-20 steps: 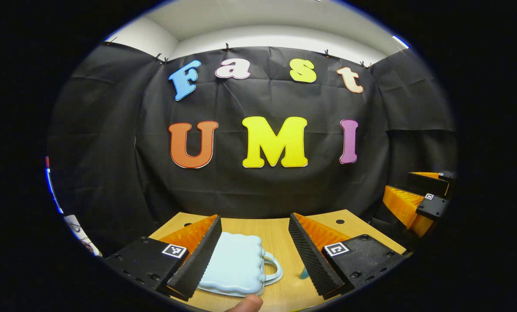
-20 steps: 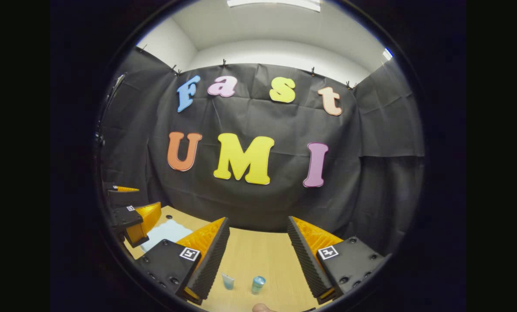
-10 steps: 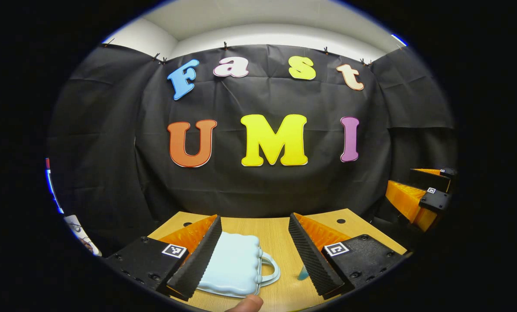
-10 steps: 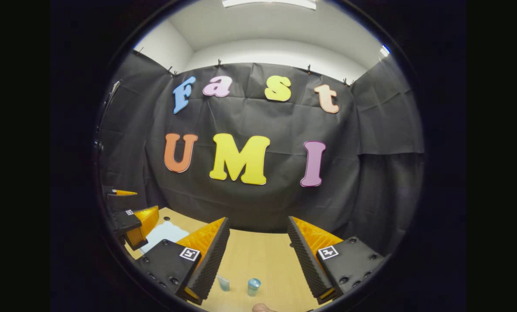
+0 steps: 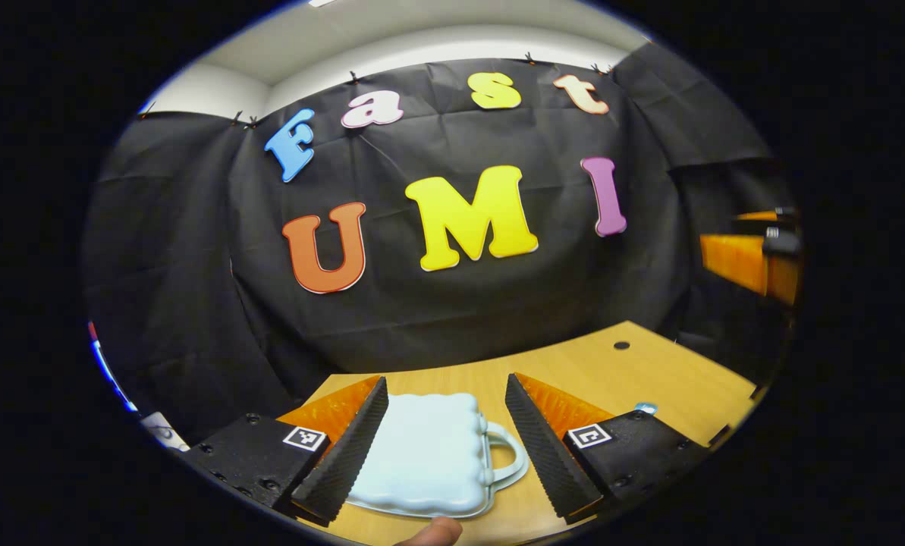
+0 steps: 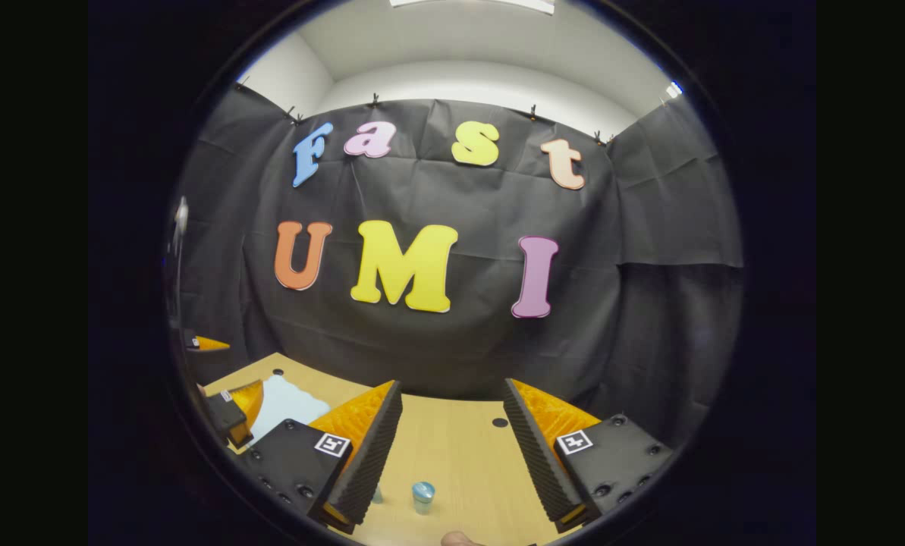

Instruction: First open the suitcase, pack the skin care products into it, and then close the suitcase.

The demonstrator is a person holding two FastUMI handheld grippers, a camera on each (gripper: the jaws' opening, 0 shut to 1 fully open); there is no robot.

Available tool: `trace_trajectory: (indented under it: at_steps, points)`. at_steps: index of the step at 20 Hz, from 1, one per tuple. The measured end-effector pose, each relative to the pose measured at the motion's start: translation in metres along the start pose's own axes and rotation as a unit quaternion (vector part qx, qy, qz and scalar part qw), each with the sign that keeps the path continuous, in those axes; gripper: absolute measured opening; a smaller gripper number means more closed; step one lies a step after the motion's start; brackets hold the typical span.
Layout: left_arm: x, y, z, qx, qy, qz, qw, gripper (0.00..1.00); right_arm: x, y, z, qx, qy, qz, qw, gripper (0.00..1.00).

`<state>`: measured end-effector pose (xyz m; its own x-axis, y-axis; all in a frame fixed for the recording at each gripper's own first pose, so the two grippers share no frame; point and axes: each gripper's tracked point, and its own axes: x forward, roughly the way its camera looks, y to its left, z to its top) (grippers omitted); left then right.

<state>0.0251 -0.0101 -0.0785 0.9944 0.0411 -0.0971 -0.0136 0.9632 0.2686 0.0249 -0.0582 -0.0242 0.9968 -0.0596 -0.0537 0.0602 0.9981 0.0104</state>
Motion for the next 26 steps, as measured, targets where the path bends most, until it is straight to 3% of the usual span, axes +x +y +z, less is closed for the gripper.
trace_trajectory:
  at_steps: [3,7,11,14,22,24,26]
  points:
    - [0.008,-0.009,-0.044,0.109,0.016,-0.007,0.994,1.00,0.001,-0.014,-0.015,0.001,0.019,-0.016,1.000,0.79]
    - [0.019,-0.030,-0.079,0.269,0.020,-0.036,0.962,0.97,0.002,-0.029,-0.031,0.001,0.040,-0.034,0.999,0.79]
    - [0.030,-0.051,-0.115,0.386,0.038,-0.065,0.919,0.97,0.006,-0.046,-0.048,0.004,0.063,-0.054,0.997,0.80]
    - [0.037,-0.060,-0.139,0.475,0.059,-0.073,0.875,0.98,0.008,-0.059,-0.058,0.012,0.076,-0.068,0.995,0.80]
    - [0.070,-0.066,-0.165,0.531,0.091,-0.071,0.839,0.97,0.016,-0.084,-0.086,0.029,0.111,-0.088,0.989,0.80]
    - [0.076,-0.067,-0.171,0.539,0.106,-0.079,0.832,0.92,0.020,-0.087,-0.091,0.030,0.119,-0.089,0.988,0.80]
    - [0.079,-0.070,-0.175,0.535,0.112,-0.085,0.833,0.72,0.022,-0.088,-0.094,0.035,0.121,-0.084,0.988,0.80]
